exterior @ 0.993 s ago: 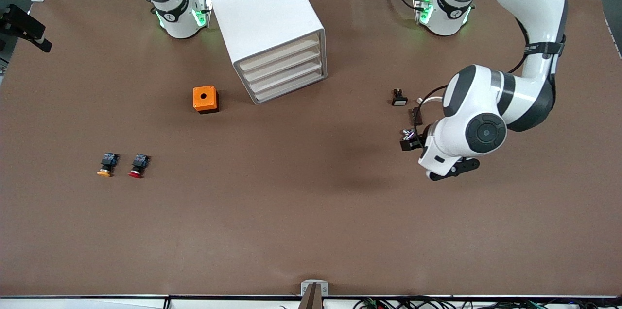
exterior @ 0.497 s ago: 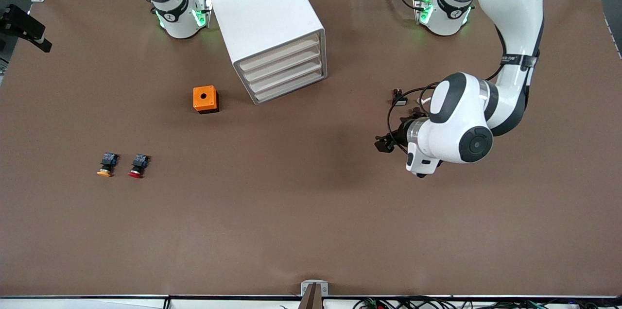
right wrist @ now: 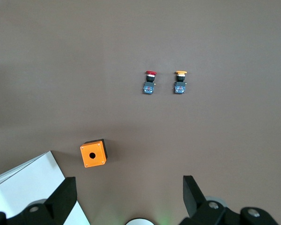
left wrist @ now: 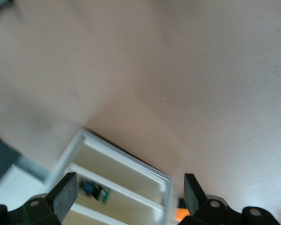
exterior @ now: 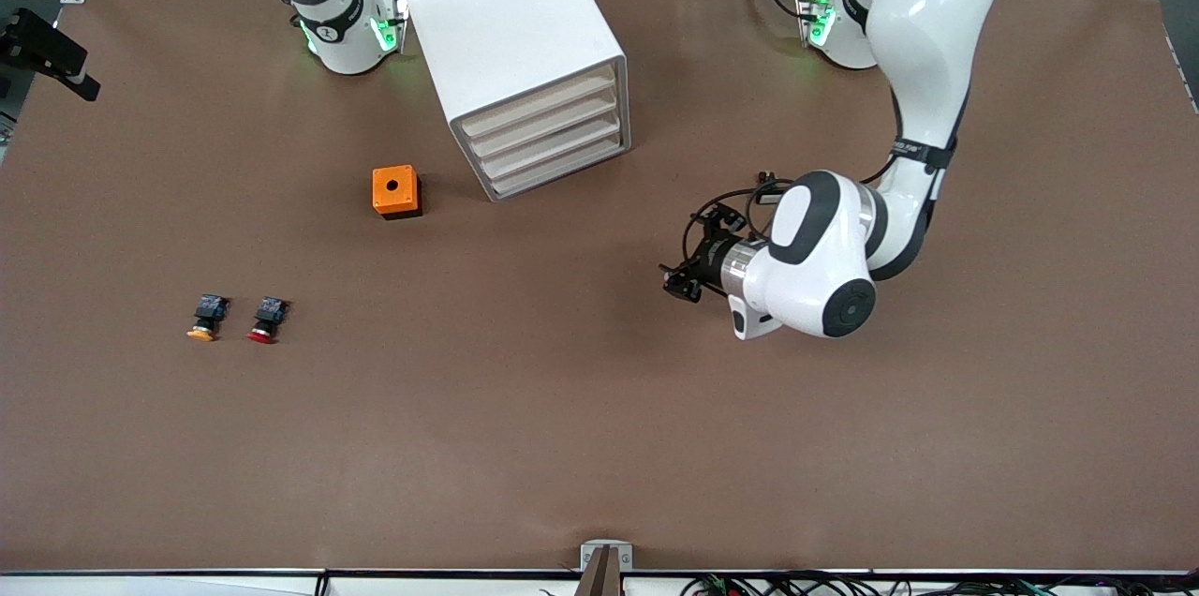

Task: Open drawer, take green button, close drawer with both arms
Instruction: 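Grasp the drawer's front edge with the left gripper, then pull the drawer out of the cabinet with the left gripper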

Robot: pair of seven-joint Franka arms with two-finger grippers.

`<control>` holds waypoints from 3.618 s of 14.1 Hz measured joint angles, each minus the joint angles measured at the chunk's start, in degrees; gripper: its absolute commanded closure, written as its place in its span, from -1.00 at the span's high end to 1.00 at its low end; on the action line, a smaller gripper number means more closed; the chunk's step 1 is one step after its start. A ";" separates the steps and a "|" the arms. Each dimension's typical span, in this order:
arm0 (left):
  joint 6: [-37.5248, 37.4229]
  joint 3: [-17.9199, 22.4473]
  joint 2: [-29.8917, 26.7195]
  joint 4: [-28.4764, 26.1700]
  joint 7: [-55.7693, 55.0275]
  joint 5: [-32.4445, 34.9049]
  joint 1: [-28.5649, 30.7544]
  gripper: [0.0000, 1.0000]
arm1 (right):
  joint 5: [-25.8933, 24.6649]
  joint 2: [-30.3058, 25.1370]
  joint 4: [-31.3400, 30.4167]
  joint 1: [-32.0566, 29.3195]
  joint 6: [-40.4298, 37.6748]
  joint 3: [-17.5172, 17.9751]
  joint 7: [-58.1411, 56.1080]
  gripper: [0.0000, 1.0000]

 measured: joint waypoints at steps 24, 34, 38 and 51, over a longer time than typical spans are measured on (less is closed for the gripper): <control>-17.36 -4.55 16.42 1.88 -46.36 -13.15 -4.04 0.13 | 0.00 0.00 -0.02 0.00 -0.53 0.02 0.00 1.00; -17.82 -4.63 16.92 1.87 -46.36 -13.15 -8.12 0.11 | 0.00 0.00 -0.02 0.00 -0.62 0.03 0.00 1.00; -18.46 -4.64 17.41 1.86 -46.36 -13.15 -9.96 0.01 | 0.00 0.00 0.01 0.00 -0.60 0.06 -0.01 1.00; -19.45 -4.28 17.59 1.81 -42.79 -13.14 -12.51 -0.70 | 0.00 0.00 0.12 0.00 -0.47 -0.12 -0.01 1.00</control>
